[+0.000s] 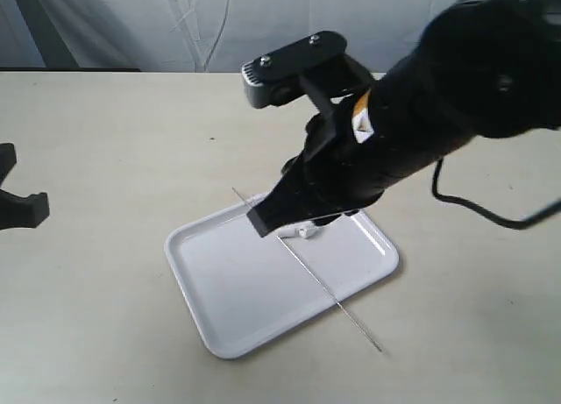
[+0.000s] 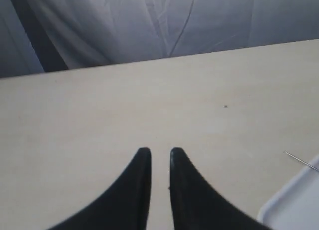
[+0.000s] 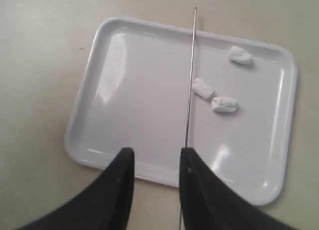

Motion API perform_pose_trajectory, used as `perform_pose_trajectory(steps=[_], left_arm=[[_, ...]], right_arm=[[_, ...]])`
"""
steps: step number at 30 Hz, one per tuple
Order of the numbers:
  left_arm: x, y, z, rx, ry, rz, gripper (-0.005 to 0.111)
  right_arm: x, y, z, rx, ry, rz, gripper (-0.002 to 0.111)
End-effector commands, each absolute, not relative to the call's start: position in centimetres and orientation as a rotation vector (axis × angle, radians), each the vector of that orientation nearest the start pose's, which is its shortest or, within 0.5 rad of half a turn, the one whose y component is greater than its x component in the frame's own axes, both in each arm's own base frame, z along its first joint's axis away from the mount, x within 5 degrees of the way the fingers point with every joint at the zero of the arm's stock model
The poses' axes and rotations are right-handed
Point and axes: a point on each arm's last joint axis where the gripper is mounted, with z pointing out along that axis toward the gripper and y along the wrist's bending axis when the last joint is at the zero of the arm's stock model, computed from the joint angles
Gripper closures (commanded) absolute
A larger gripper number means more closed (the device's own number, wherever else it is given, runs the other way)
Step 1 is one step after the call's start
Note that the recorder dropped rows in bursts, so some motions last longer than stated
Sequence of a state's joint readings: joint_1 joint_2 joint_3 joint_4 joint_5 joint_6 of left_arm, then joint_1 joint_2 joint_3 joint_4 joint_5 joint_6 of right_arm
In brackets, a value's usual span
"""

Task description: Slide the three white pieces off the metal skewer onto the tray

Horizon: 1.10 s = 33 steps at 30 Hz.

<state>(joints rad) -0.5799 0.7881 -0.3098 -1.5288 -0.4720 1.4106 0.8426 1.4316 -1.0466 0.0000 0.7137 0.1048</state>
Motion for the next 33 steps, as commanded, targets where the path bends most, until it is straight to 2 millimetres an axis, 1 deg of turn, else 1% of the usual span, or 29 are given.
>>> perform_pose_trajectory(steps=[1,2,3,5,7,9,11,12,13,15,16,17,18,19,21,22,23,25,26,30,32,33], left_arm=[[13.4,-4.4,27.1,0.354,1.789,0.057,0.092],[13.2,-4.4,27.5,0.363,1.798,0.051,0.092],[13.1,-4.2,28.2,0.378,1.769,0.086,0.093],[13.0,-3.3,29.1,0.242,1.763,0.092,0.094],[12.8,-3.2,30.0,0.173,1.738,0.034,0.100],[12.6,-3.8,30.3,0.200,1.719,-0.054,0.106],[12.7,-4.5,30.1,0.252,1.719,-0.108,0.107],[12.9,-4.8,29.8,0.278,1.731,-0.098,0.107],[13.2,-4.8,29.4,0.308,1.749,-0.053,0.107],[13.9,-4.4,28.5,0.340,1.800,0.109,0.107],[14.6,-3.8,27.8,0.374,1.846,0.281,0.107],[14.9,-3.7,27.5,0.377,1.868,0.326,0.107],[15.2,-3.9,27.1,0.357,1.893,0.318,0.107],[15.3,-4.2,27.0,0.353,1.898,0.285,0.107],[15.4,-5.1,26.8,0.409,1.891,0.185,0.107],[15.4,-5.1,26.8,0.406,1.892,0.189,0.107],[15.4,-4.8,26.8,0.384,1.896,0.220,0.107],[15.4,-4.3,26.8,0.347,1.906,0.270,0.107],[15.4,-4.1,26.8,0.330,1.909,0.289,0.107],[15.3,-3.9,26.9,0.318,1.906,0.299,0.107],[14.9,-3.4,27.5,0.304,1.877,0.307,0.107],[14.6,-2.8,28.1,0.297,1.836,0.325,0.107]], right_arm=[[17.4,18.8,28.5,-0.903,2.380,0.323,0.077],[16.9,18.0,28.4,-0.886,2.370,0.317,0.077],[16.5,17.4,28.3,-0.866,2.364,0.312,0.077],[15.5,15.9,28.1,-0.808,2.356,0.301,0.077],[14.6,14.6,27.9,-0.747,2.350,0.299,0.077],[13.6,13.2,27.8,-0.682,2.328,0.322,0.077],[12.5,11.9,27.9,-0.617,2.283,0.363,0.077],[11.9,11.3,27.8,-0.583,2.268,0.389,0.077],[11.4,10.6,27.7,-0.562,2.255,0.404,0.077],[10.0,9.1,27.9,-0.508,2.210,0.455,0.077],[8.8,7.7,28.0,-0.449,2.174,0.502,0.077],[8.2,6.9,28.1,-0.429,2.147,0.524,0.077],[7.0,5.5,28.3,-0.386,2.094,0.567,0.077],[6.4,4.9,28.3,-0.374,2.061,0.586,0.077],[4.4,2.5,27.8,-0.330,1.984,0.627,0.077],[4.0,2.0,27.6,-0.319,1.963,0.638,0.077],[3.3,1.3,27.8,-0.302,1.887,0.678,0.077],[2.6,0.3,28.0,-0.283,1.810,0.704,0.077],[2.4,0.2,28.0,-0.278,1.800,0.712,0.077],[2.2,0.3,28.0,-0.270,1.815,0.759,0.077],[2.2,0.3,28.0,-0.270,1.815,0.759,0.077],[2.2,0.3,27.9,-0.271,1.820,0.750,0.077]])
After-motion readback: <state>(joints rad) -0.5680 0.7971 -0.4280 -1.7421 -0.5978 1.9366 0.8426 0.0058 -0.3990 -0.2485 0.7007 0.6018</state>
